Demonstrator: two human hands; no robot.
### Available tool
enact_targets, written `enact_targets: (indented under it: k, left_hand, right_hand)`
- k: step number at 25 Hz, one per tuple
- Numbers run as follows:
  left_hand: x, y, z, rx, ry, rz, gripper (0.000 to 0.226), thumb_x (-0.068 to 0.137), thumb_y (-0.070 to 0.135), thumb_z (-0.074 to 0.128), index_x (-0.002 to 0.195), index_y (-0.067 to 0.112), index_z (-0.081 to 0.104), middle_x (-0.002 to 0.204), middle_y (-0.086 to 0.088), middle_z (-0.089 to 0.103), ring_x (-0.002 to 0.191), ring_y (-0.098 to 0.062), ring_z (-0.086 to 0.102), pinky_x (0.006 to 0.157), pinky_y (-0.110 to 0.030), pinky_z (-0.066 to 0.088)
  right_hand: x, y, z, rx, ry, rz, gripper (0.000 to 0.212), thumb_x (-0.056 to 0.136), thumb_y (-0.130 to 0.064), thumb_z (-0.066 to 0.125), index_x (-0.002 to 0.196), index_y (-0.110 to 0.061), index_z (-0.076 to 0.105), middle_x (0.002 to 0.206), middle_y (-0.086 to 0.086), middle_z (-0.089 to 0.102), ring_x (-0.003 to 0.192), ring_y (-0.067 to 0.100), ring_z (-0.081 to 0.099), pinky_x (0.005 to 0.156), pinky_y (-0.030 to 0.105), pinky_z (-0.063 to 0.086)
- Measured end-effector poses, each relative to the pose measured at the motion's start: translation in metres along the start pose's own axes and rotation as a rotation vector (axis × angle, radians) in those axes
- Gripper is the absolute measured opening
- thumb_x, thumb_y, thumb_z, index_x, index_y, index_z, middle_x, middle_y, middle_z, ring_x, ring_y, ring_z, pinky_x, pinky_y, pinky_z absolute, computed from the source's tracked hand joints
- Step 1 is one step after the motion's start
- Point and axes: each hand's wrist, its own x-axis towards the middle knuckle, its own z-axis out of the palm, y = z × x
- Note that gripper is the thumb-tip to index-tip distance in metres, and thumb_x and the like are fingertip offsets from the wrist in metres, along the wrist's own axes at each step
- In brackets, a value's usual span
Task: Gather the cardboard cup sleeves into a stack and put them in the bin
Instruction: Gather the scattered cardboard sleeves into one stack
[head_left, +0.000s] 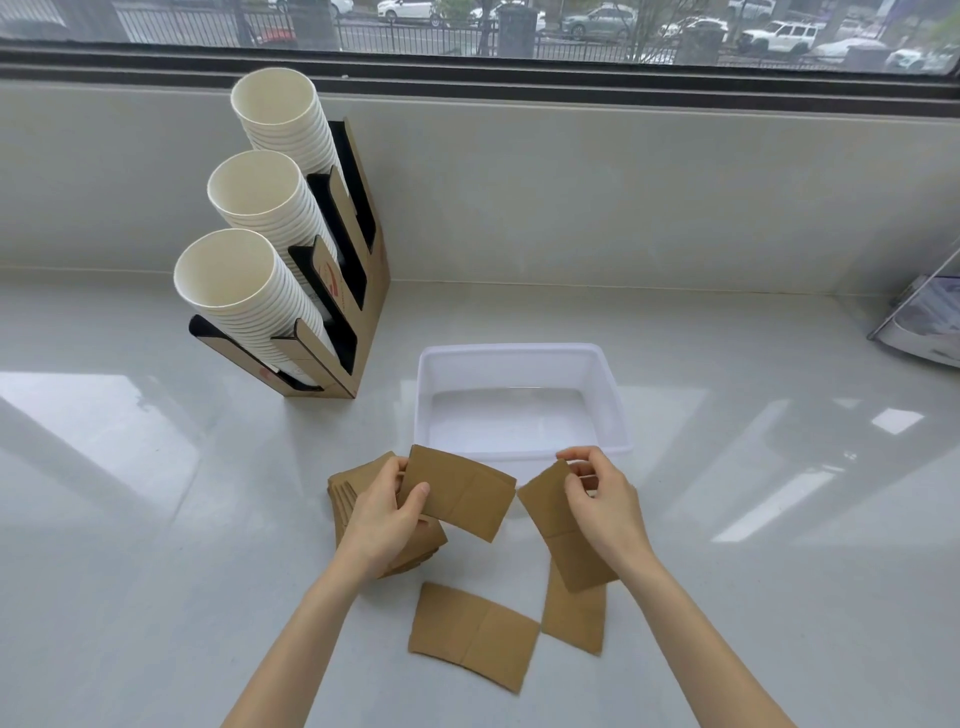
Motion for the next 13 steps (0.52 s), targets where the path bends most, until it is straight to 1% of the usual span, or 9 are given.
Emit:
enact_targets:
  k: [3,5,7,8,9,10,13]
  left_hand:
    - [-0.001,0.001,0.002,0.014,-0.016,-0.003,0.010,0.091,0.014,0.045,0.101,0.017,0.049,0.097,-0.001,0.064,0.085,-0.013,0.063,0.073,-0.030,0.056]
    - [-0.002,0.004,0.005,0.006,-0.029,-0.005,0.010,0.091,0.014,0.045,0.100,0.017,0.049,0.098,-0.004,0.065,0.085,-0.015,0.065,0.074,-0.033,0.056]
    - [-0.003,0.006,0.008,0.005,-0.045,-0.002,0.009,0.091,0.014,0.045,0.097,0.020,0.049,0.094,-0.002,0.066,0.074,-0.008,0.066,0.074,-0.034,0.057]
    - [-0.003,0.007,0.009,0.011,-0.057,-0.001,0.010,0.091,0.015,0.045,0.095,0.022,0.049,0.093,-0.001,0.066,0.068,-0.004,0.066,0.075,-0.035,0.057]
    - [-0.003,0.007,0.009,0.014,-0.068,-0.001,0.010,0.091,0.015,0.045,0.096,0.022,0.049,0.093,0.000,0.066,0.066,-0.002,0.066,0.075,-0.036,0.058]
    - [-0.003,0.007,0.009,0.011,-0.076,-0.002,0.010,0.091,0.015,0.046,0.098,0.021,0.049,0.095,-0.001,0.067,0.068,-0.004,0.067,0.075,-0.036,0.058]
    - [-0.004,0.008,0.008,0.003,-0.102,-0.011,0.011,0.092,0.015,0.045,0.101,0.020,0.049,0.100,-0.006,0.066,0.081,-0.020,0.069,0.075,-0.036,0.059]
  right_hand:
    - [0.001,-0.013,0.007,-0.028,-0.102,-0.076,0.024,0.087,-0.005,0.047,0.102,-0.019,0.060,0.081,-0.011,0.057,0.075,0.002,0.055,0.061,0.000,0.041]
    - [0.001,-0.019,0.016,-0.074,-0.159,-0.137,0.026,0.086,-0.003,0.049,0.104,-0.016,0.061,0.084,-0.009,0.058,0.080,0.000,0.055,0.064,-0.002,0.040]
    - [0.002,-0.023,0.025,-0.115,-0.191,-0.179,0.026,0.084,-0.002,0.050,0.104,-0.014,0.062,0.091,-0.005,0.060,0.082,0.004,0.055,0.065,-0.003,0.039]
    - [0.003,-0.024,0.029,-0.128,-0.196,-0.193,0.026,0.084,-0.003,0.051,0.104,-0.014,0.063,0.094,-0.003,0.060,0.084,0.006,0.055,0.065,-0.001,0.040]
    - [0.004,-0.025,0.032,-0.141,-0.197,-0.206,0.026,0.083,-0.004,0.052,0.105,-0.014,0.063,0.096,-0.002,0.059,0.086,0.008,0.054,0.065,0.001,0.040]
    - [0.005,-0.025,0.034,-0.158,-0.191,-0.221,0.026,0.083,-0.005,0.053,0.106,-0.015,0.062,0.096,-0.002,0.057,0.086,0.009,0.053,0.066,0.002,0.040]
    - [0.008,-0.025,0.037,-0.189,-0.171,-0.244,0.028,0.083,-0.006,0.055,0.107,-0.018,0.063,0.093,-0.003,0.048,0.084,0.008,0.051,0.066,0.000,0.038]
